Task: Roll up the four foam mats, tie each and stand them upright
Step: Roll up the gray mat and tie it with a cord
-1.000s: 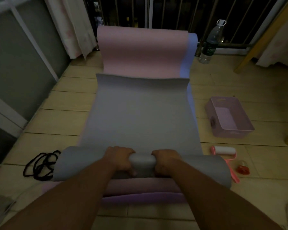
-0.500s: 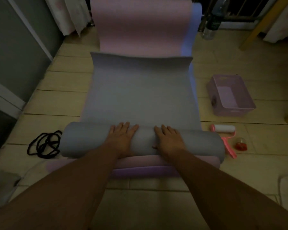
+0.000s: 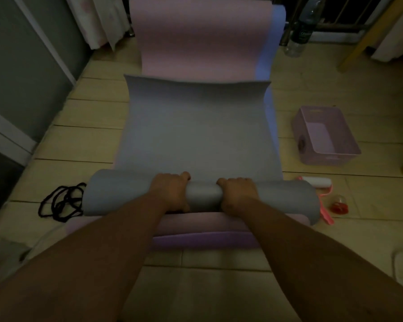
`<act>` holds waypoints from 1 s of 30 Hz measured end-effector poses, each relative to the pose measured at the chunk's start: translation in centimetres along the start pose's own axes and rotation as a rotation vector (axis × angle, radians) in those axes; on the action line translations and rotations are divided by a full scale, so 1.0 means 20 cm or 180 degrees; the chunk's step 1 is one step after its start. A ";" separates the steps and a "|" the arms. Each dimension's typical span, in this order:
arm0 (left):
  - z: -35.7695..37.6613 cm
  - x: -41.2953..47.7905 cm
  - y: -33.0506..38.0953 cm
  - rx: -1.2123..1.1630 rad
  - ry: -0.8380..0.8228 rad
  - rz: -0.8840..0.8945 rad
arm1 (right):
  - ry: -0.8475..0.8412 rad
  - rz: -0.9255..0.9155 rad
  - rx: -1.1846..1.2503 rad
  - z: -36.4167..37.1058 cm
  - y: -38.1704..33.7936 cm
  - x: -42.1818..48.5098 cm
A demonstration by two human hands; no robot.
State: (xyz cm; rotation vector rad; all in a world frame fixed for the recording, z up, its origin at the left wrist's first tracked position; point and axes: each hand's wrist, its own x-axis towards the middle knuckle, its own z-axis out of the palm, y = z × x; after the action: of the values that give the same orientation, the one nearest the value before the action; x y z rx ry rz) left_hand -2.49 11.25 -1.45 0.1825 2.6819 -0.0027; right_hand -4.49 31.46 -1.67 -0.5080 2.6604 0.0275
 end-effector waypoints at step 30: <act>0.10 -0.11 0.02 -0.0287 0.0606 0.0044 | 0.0490 -0.0350 0.0328 0.06 0.10 -0.11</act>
State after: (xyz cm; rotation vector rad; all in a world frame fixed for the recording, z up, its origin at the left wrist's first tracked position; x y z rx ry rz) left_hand 0.36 11.41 -2.35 0.1812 2.8629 0.1466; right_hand -2.91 34.22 -2.08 -0.6450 2.7601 -0.1878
